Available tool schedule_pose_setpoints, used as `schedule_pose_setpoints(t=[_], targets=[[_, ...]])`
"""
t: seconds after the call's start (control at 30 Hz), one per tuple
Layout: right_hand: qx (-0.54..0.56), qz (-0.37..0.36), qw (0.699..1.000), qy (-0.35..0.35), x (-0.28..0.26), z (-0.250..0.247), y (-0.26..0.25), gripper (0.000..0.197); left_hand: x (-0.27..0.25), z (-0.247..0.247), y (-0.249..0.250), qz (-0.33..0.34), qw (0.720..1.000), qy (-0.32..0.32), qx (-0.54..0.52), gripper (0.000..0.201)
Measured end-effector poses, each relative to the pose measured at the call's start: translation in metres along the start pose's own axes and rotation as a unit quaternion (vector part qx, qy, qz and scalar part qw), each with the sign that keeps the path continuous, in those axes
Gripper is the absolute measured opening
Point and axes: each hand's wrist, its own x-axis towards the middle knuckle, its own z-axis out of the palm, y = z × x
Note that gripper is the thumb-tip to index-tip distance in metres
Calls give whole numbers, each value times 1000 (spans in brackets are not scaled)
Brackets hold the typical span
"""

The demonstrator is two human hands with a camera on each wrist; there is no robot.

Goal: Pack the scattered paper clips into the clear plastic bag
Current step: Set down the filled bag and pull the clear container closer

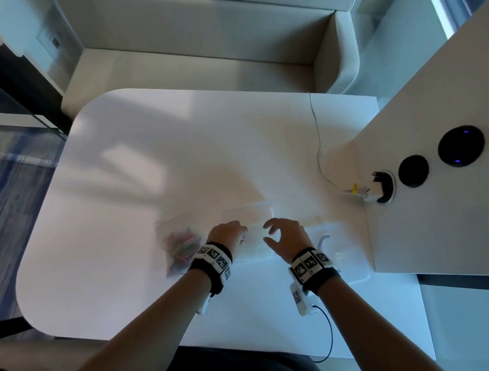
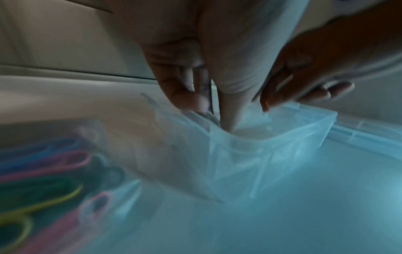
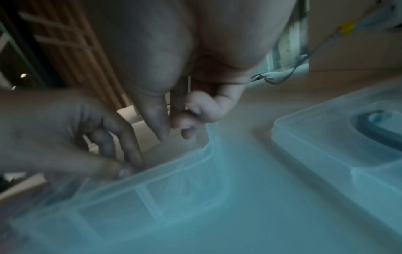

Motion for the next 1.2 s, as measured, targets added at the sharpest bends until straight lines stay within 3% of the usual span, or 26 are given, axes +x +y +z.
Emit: schedule_pose_setpoints(t=[0.13, 0.23, 0.33, 0.43, 0.6, 0.7, 0.83, 0.97, 1.1, 1.2], targets=[[80, 29, 986, 146, -5, -20, 25, 19, 6, -8, 24, -2, 996, -1, 86, 15], [57, 142, 962, 225, -23, -38, 62, 31, 7, -7, 54, 45, 998, 47, 9, 17], [-12, 301, 942, 146, -48, -47, 83, 54, 15, 0, 94, 125, 989, 26, -81, 30], [-58, 400, 913, 62, -73, -48, 89, 70, 30, 13, 129, 159, 981, -24, -111, 48], [-27, 465, 885, 2, -87, -27, 115, 94, 47, 34, 161, 97, 979, -144, -111, 81], [96, 492, 865, 29, -80, -22, 118, 91, 57, 43, 168, 50, 982, -147, -106, 83], [197, 484, 850, 66, -78, -34, 118, 76, 64, 32, 169, -51, 986, -115, -107, 64], [254, 418, 865, 111, -70, -42, 122, 67, 57, 3, 155, -29, 988, -49, -145, 46], [278, 302, 900, 146, -43, -49, 103, 62, 28, -32, 118, -19, 968, 84, -235, 44], [245, 224, 934, 134, -22, -51, 66, 58, 2, -42, 64, -63, 948, 145, -276, 42]])
